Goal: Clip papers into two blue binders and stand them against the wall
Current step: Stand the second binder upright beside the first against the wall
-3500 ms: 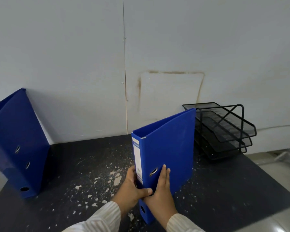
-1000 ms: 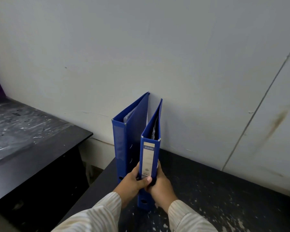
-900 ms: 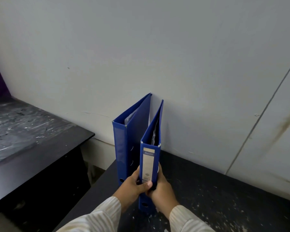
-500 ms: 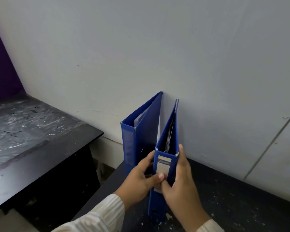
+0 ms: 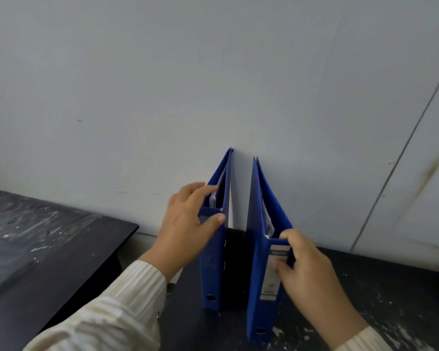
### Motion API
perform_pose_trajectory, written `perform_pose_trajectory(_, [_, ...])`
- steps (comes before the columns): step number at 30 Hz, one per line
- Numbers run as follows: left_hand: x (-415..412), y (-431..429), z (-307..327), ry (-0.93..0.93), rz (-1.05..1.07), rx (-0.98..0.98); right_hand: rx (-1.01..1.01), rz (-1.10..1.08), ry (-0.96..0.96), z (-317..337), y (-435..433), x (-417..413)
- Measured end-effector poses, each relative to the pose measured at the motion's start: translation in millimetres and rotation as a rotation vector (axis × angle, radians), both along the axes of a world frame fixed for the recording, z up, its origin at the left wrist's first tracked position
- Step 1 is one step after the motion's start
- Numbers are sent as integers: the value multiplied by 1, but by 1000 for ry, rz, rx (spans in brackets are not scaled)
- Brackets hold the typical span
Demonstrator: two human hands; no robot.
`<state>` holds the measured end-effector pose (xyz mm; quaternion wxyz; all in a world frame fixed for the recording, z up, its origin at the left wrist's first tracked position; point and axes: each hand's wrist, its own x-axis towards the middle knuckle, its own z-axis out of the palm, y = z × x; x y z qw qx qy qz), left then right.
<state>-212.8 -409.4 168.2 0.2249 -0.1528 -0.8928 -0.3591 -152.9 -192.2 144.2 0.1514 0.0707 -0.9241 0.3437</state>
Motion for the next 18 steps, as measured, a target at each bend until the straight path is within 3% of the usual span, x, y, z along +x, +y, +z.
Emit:
perform_pose_trajectory(3, [-16,-19,-10,-270,-132,51,-40,-65,-15,1,-8,0])
perform_pose_trajectory(18, [-32,-26,-21,-204,-268,143,-106,-125,67,-4,-57,-44])
